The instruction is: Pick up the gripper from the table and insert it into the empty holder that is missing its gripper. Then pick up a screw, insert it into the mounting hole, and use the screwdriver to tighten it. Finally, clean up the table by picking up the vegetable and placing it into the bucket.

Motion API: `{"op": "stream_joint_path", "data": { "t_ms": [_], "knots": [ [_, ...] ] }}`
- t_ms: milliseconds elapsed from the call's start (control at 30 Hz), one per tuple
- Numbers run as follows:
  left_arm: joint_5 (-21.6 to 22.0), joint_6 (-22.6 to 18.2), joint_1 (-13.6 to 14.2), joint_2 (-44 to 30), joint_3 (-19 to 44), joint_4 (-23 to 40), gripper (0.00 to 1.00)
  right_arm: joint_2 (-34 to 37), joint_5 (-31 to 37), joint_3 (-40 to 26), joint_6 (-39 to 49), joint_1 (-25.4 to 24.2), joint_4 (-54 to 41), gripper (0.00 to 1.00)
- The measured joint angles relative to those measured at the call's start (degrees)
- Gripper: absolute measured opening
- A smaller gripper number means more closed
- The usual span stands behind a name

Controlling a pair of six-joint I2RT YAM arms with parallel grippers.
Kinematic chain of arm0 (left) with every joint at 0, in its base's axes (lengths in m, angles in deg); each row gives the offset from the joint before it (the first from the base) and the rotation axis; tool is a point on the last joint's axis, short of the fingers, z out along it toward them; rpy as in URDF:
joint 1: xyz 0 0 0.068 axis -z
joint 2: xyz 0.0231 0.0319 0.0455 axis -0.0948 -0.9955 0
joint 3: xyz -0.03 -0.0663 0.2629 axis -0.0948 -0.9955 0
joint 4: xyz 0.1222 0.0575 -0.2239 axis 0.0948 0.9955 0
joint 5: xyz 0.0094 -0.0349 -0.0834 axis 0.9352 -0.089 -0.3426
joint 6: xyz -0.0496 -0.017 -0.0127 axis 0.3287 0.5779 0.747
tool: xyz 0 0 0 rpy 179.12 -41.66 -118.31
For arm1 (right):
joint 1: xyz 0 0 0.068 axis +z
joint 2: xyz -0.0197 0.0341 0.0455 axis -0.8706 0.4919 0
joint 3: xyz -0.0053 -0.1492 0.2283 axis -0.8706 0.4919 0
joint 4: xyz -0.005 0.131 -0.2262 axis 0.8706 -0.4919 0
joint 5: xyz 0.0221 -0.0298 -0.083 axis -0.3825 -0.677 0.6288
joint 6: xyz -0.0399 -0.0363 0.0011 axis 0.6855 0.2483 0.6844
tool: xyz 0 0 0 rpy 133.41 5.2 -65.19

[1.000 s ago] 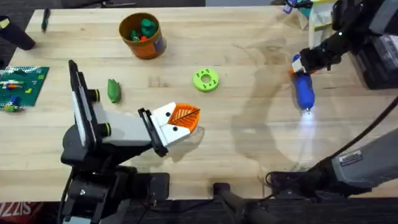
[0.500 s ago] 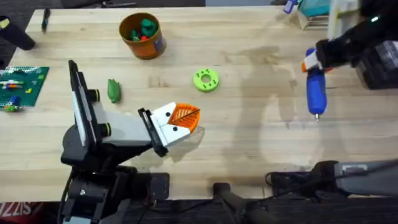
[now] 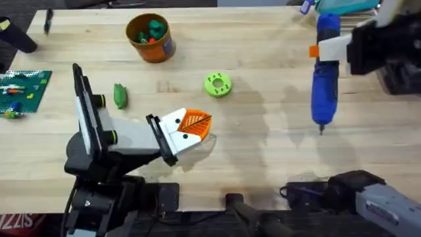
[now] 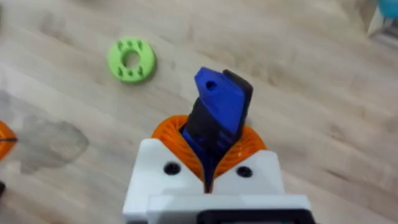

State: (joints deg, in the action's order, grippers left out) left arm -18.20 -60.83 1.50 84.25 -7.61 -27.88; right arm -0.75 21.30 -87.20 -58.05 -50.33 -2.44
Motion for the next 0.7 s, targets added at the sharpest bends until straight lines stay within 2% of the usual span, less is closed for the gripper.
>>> {"op": "stream_joint_path", "data": {
  "t_ms": [67, 167, 333, 433, 700],
  "knots": [
    [0.01, 0.00, 0.01, 0.00, 0.01, 0.00, 0.006, -5.05, -0.46, 4.25, -1.84, 1.54, 5.19, 0.023],
    [0.02, 0.00, 0.02, 0.00, 0.00, 0.02, 0.006, -11.39, -3.24, 13.15, -3.94, 2.45, 18.51, 0.023],
    [0.00, 0.00, 0.00, 0.00, 0.00, 0.00, 0.006, -13.49, -13.43, 24.89, -5.68, 2.55, 45.04, 0.023],
    [0.00, 0.00, 0.01, 0.00, 0.00, 0.01, 0.006, -11.77, -21.77, 27.85, -5.99, 2.55, 55.36, 0.023],
    [0.00, 0.00, 0.02, 0.00, 0.00, 0.02, 0.006, -4.22, -43.23, 28.17, -6.83, 4.30, 75.62, 0.023]
  ]
}}
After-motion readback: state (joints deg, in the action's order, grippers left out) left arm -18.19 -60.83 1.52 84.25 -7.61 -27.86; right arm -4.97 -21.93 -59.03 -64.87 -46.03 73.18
